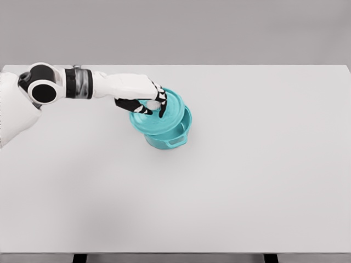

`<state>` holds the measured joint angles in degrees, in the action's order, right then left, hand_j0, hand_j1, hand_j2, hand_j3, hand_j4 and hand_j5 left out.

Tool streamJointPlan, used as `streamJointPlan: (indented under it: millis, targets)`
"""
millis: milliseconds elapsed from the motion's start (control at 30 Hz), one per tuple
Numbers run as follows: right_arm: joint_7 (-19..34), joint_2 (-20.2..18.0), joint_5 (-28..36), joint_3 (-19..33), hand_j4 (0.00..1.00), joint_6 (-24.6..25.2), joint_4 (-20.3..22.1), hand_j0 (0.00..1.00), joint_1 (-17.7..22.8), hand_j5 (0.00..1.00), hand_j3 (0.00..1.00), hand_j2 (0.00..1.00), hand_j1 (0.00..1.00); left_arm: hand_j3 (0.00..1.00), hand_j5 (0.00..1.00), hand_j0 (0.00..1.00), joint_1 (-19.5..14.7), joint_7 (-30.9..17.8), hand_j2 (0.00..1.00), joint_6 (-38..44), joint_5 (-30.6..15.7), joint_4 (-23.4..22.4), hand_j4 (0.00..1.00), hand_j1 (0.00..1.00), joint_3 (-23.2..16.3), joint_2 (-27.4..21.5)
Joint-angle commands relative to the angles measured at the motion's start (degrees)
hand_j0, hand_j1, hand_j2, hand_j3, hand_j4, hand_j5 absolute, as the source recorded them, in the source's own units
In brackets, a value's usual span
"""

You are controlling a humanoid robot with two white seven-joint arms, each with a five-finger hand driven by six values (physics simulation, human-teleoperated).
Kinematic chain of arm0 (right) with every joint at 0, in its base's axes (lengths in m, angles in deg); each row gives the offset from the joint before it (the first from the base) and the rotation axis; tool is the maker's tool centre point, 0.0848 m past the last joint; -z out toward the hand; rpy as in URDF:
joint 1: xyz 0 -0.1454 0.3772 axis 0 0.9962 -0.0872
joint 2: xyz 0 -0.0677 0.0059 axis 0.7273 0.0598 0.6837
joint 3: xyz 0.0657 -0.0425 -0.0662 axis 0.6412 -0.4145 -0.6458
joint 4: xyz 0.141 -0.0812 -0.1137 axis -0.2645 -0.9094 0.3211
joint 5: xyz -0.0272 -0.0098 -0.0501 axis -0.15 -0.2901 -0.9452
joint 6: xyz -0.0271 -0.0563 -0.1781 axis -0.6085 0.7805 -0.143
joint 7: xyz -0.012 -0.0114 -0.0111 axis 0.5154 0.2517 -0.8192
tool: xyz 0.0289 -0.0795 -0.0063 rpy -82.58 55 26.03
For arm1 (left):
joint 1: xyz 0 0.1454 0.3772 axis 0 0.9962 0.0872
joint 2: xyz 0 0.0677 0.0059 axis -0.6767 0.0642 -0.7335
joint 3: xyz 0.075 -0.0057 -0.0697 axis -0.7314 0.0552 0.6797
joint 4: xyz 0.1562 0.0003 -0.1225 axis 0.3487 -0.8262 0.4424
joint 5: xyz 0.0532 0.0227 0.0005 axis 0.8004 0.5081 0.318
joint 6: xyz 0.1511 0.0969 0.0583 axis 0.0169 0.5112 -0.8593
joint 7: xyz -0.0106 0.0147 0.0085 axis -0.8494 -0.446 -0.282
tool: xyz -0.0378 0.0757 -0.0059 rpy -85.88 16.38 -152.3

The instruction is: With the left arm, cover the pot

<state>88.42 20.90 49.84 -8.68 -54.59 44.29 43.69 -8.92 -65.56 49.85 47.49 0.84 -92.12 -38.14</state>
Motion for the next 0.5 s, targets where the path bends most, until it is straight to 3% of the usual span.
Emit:
streamJointPlan:
  millis: [0,467]
  targets:
    - [0.0,0.0,0.0,0.0,1.00,0.0,0.0,1.00,0.0,1.00,1.00,1.00,1.00,0.43,0.43,0.43,0.0,0.0,0.43,0.2,-0.3,-0.7,0.43,0.43,-0.7,0.8]
    - [0.0,0.0,0.0,0.0,1.00,0.0,0.0,1.00,0.0,1.00,1.00,1.00,1.00,0.43,0.43,0.43,-0.9,0.0,0.43,0.2,0.1,-1.9,0.43,0.43,-2.0,2.6]
